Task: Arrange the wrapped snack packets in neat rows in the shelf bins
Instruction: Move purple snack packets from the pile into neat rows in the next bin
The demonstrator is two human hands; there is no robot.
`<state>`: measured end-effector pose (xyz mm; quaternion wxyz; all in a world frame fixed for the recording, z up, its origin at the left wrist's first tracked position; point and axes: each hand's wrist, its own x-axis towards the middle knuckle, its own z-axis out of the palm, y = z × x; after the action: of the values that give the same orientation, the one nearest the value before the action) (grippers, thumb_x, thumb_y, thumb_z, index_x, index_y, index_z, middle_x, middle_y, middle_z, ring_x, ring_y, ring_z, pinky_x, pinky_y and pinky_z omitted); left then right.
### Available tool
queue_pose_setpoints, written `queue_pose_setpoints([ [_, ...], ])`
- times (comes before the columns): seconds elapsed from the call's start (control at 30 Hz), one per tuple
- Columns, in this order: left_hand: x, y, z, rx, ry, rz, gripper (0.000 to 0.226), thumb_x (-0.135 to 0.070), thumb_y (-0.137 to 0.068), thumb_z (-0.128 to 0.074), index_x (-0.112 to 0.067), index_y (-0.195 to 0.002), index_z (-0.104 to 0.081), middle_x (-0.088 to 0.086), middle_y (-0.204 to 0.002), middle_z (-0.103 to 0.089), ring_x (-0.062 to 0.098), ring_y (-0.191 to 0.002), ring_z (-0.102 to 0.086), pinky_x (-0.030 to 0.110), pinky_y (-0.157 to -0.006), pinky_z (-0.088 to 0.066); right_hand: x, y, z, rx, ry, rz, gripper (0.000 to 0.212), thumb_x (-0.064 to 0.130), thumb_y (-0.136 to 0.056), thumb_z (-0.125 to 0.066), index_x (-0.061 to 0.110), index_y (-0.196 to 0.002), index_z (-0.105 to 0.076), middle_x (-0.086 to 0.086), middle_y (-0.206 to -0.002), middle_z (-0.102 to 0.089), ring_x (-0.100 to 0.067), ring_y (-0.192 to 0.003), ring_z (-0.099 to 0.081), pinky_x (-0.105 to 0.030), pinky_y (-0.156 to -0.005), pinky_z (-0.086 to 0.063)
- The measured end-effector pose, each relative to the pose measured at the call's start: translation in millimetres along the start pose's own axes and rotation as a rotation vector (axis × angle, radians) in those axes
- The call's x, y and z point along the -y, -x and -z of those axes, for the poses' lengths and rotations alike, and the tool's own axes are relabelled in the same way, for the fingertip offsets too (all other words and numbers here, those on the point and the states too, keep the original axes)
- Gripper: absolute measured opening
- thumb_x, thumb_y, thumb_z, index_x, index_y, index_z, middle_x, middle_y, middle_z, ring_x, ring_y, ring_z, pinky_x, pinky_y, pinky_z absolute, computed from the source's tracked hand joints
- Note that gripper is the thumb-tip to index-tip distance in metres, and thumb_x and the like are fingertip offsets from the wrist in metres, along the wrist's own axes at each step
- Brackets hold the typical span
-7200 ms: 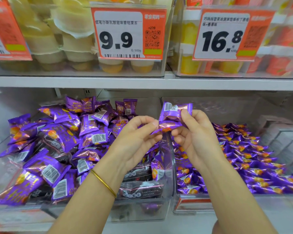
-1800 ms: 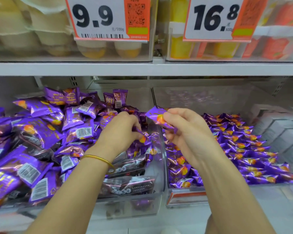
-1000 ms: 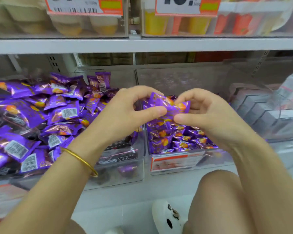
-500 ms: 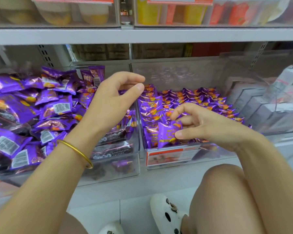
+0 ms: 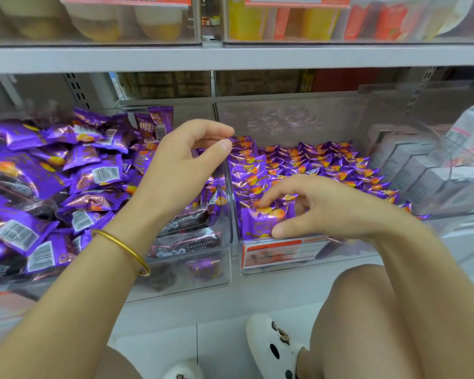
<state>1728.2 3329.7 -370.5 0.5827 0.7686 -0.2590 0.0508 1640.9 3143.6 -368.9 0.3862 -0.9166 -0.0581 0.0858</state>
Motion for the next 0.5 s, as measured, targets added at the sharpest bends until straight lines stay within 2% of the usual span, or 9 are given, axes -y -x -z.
queue_pose_setpoints([
  [0.07, 0, 0, 1, -0.003, 0.004, 0.007, 0.018, -0.01, -0.091, -0.056, -0.022, -0.101, -0.064, 0.001, -0.102, -0.066, -0.004, -0.079, -0.058, 0.009, -0.066, -0.048, -4, 0, -1, -0.021, -0.041, -0.018, 0.022, 0.03, -0.075, -0.075, 0.031, -0.096, -0.07, 0.017, -0.088, -0.058, -0.001, -0.065, -0.058, -0.011, -0.059, -0.042],
  [0.13, 0, 0, 2, -0.002, -0.002, 0.007, 0.018, -0.011, -0.091, -0.056, -0.024, -0.1, -0.064, 0.002, -0.103, -0.066, -0.005, -0.077, -0.058, 0.011, -0.067, -0.049, -8, -1, -1, -0.036, -0.07, -0.042, 0.018, 0.029, -0.079, -0.071, 0.033, -0.097, -0.071, 0.013, -0.093, -0.062, -0.011, -0.078, -0.064, -0.021, -0.068, -0.05],
  [0.2, -1, 0, 3, 0.002, -0.002, 0.009, 0.018, -0.01, -0.092, -0.056, -0.022, -0.101, -0.064, 0.003, -0.102, -0.066, -0.005, -0.072, -0.058, 0.01, -0.067, -0.049, -5, -1, -3, -0.024, -0.069, -0.041, 0.019, 0.023, -0.082, -0.07, 0.029, -0.099, -0.072, 0.016, -0.085, -0.064, -0.005, -0.071, -0.061, -0.016, -0.062, -0.049],
  [0.3, -1, 1, 2, 0.002, -0.01, 0.011, 0.018, -0.01, -0.092, -0.055, -0.019, -0.104, -0.064, 0.004, -0.102, -0.066, -0.005, -0.068, -0.058, 0.009, -0.066, -0.048, 0, -3, -10, -0.014, -0.026, -0.039, 0.014, 0.019, -0.084, -0.069, 0.02, -0.098, -0.073, 0.013, -0.077, -0.055, 0.003, -0.061, -0.047, -0.007, -0.047, -0.042],
  [0.4, 0, 1, 2, 0.0, -0.021, 0.011, 0.018, -0.01, -0.092, -0.056, -0.02, -0.103, -0.064, 0.004, -0.102, -0.066, -0.005, -0.069, -0.058, 0.011, -0.068, -0.049, -1, -4, -11, -0.013, -0.032, -0.043, 0.013, 0.016, -0.085, -0.068, 0.019, -0.097, -0.072, 0.016, -0.075, -0.055, 0.007, -0.058, -0.047, -0.004, -0.043, -0.039],
  [0.5, 1, 2, 3, -0.001, -0.018, 0.016, 0.017, -0.011, -0.092, -0.056, -0.021, -0.102, -0.064, 0.002, -0.102, -0.066, -0.006, -0.071, -0.058, 0.012, -0.07, -0.05, 0, -2, -11, -0.053, -0.1, -0.06, 0.006, 0.012, -0.084, -0.069, 0.008, -0.088, -0.071, 0.022, -0.052, -0.057, 0.008, -0.051, -0.05, -0.005, -0.039, -0.037],
])
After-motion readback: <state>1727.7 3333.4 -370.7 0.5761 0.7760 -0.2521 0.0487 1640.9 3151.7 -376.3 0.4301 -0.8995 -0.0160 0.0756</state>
